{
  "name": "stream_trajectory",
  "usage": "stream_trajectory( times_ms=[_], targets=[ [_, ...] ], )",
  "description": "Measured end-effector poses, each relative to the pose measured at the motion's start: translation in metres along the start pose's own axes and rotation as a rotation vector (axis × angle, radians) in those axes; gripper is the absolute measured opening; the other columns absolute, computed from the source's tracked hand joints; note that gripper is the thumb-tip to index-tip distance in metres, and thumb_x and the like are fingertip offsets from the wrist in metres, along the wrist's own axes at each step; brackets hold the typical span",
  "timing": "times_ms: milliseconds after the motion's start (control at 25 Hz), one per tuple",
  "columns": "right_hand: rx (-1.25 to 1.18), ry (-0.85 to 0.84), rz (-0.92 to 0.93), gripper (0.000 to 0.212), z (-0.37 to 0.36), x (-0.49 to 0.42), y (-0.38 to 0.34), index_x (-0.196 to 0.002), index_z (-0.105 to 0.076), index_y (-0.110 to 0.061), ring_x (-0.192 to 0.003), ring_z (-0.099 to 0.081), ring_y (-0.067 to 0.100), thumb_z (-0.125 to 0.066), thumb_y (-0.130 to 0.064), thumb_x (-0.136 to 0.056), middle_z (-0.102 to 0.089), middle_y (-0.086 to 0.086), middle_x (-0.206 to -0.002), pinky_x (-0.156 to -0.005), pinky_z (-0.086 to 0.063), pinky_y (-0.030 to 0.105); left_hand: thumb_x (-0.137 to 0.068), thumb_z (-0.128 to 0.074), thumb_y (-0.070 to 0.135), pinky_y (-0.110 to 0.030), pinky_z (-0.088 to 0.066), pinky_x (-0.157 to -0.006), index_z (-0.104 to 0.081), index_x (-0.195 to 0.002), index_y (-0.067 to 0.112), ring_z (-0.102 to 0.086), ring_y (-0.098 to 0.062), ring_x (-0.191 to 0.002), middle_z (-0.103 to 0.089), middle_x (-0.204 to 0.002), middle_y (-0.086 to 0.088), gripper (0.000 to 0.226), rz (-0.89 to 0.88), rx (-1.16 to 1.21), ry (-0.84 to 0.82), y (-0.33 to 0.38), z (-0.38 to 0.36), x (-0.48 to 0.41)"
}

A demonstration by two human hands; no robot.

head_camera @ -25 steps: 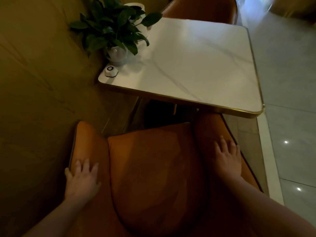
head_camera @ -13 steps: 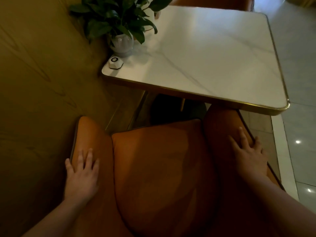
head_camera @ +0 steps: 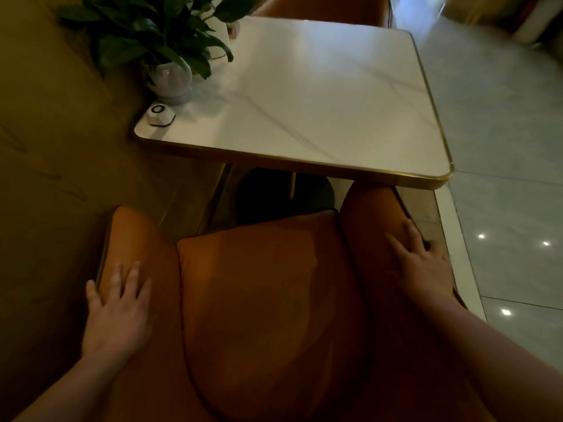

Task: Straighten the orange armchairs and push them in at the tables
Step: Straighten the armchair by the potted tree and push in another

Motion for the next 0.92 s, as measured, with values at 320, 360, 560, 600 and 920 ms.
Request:
stream_trajectory(
  times_ms=[320, 360, 560, 600, 920],
  targets=[
    [-0.344, -0.010, -0.359, 0.104, 0.006, -0.015, 0.020, -0.143, -0.024, -0.019, -0.093, -0.065, 0.033, -0.057, -0.083, -0.068, -0.061, 0.014, -0.118, -0.069, -0.056, 0.045, -0.081, -0.070, 0.054, -0.062, -0.042, -0.094, -0.030, -0.154, 0.015, -0.027, -0.054, -0.134, -0.009, -0.159, -0.032, 0.092, 0.249, 0.304, 0.103, -0.018, 0.006, -0.011],
    [-0.349, 0.005, -0.354, 0.095, 0.004, -0.016, 0.020, -0.136, -0.031, -0.018, -0.087, -0.065, 0.032, -0.058, -0.081, -0.069, -0.063, 0.012, -0.111, -0.066, -0.056, 0.044, -0.081, -0.071, 0.054, -0.062, -0.043, -0.091, -0.032, -0.154, 0.015, -0.032, -0.055, -0.127, -0.010, -0.158, -0.033, 0.091, 0.262, 0.304, 0.109, -0.018, 0.007, -0.013],
    [-0.324, 0.061, -0.323, 0.064, -0.006, -0.023, 0.022, -0.102, -0.040, -0.019, -0.072, -0.063, 0.036, -0.064, -0.072, -0.075, -0.064, 0.013, -0.090, -0.062, -0.054, 0.046, -0.086, -0.066, 0.054, -0.055, -0.046, -0.088, -0.023, -0.157, 0.021, -0.040, -0.049, -0.117, -0.013, -0.153, -0.036, 0.089, 0.306, 0.229, 0.080, -0.021, 0.017, -0.016],
    [-0.327, 0.064, -0.313, 0.062, -0.008, -0.024, 0.024, -0.100, -0.039, -0.019, -0.070, -0.063, 0.037, -0.065, -0.071, -0.076, -0.063, 0.014, -0.087, -0.061, -0.054, 0.047, -0.089, -0.061, 0.054, -0.052, -0.046, -0.090, -0.017, -0.158, 0.022, -0.039, -0.047, -0.119, -0.012, -0.154, -0.036, 0.088, 0.292, 0.202, 0.073, -0.020, 0.019, -0.017],
    [-0.398, 0.084, -0.279, 0.054, -0.006, -0.013, 0.043, -0.093, -0.034, -0.023, -0.050, -0.054, 0.026, -0.071, -0.060, -0.077, -0.054, 0.005, -0.064, -0.048, -0.050, 0.040, -0.092, -0.060, 0.052, -0.046, -0.048, -0.090, -0.011, -0.159, 0.020, -0.039, -0.042, -0.120, -0.011, -0.153, -0.036, 0.088, 0.213, 0.158, 0.098, -0.008, 0.027, -0.040]
  ],
)
Point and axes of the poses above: each hand's wrist, its own x-axis away from the middle knuckle, its own z-axis out of the back of the hand, y = z × x, the point moved 6 cm from there along -x, towards the middle knuckle
